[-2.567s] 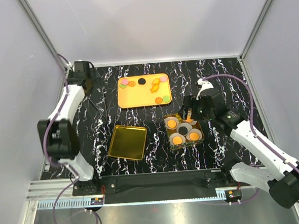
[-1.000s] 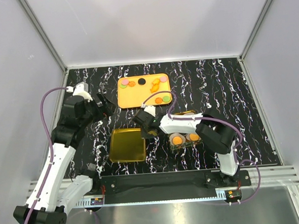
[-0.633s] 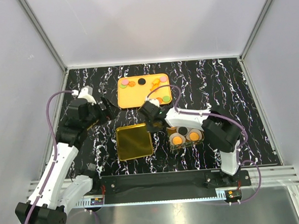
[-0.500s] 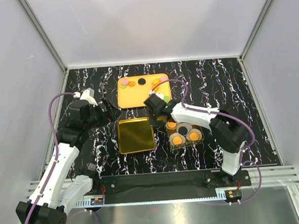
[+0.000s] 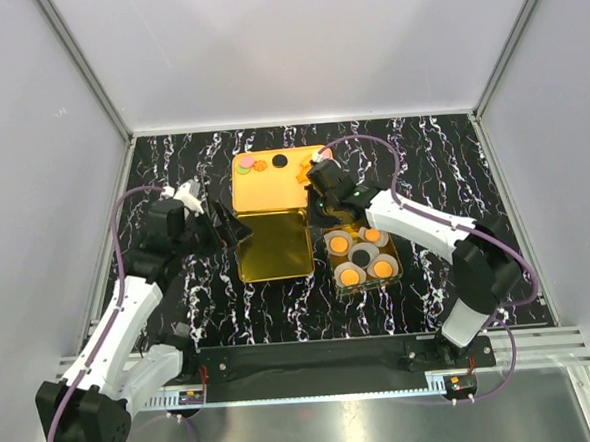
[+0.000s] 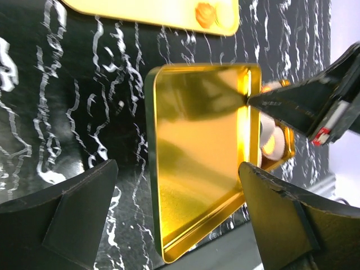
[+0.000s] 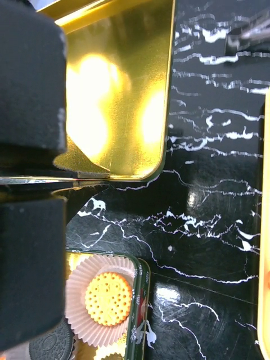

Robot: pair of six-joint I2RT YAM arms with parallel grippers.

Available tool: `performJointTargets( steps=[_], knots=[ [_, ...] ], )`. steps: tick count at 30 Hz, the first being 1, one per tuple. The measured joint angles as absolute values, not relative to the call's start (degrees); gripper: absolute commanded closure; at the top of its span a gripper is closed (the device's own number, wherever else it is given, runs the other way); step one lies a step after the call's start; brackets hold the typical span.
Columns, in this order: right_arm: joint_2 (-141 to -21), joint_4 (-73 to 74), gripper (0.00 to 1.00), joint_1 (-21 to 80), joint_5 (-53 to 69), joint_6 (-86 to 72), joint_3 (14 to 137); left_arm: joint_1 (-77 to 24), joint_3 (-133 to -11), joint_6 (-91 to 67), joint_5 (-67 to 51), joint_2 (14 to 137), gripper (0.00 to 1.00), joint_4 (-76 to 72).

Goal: Pack the cookies

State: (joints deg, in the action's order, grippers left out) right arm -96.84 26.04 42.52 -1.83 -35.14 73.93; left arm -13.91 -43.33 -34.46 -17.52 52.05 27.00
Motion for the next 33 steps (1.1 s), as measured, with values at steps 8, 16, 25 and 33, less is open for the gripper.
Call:
performJointTargets(
  steps=[8,16,25,33],
  knots=[
    [-94.0,26.22,1.0,40.69,1.21,-34.96,73.93,-14.41,-41.78,-36.62,-22.48,53.89,0.24,22.87],
    [-91.98,25.89,1.0,40.49,2.72,-35.0,73.93,-15.2,-40.73,-41.95,-28.05,56.82,0.65,15.55],
    [-91.31,24.97,0.35,39.9,1.56,-34.06,73.21,-16.03,-40.99,-45.01,-29.19,58.65,1.0,12.36],
    [-76.58,23.9,0.22,43.88,-11.84,-23.59,64.05,-16.19,-49.28,-44.93,-28.29,67.72,1.0,16.25]
  ],
)
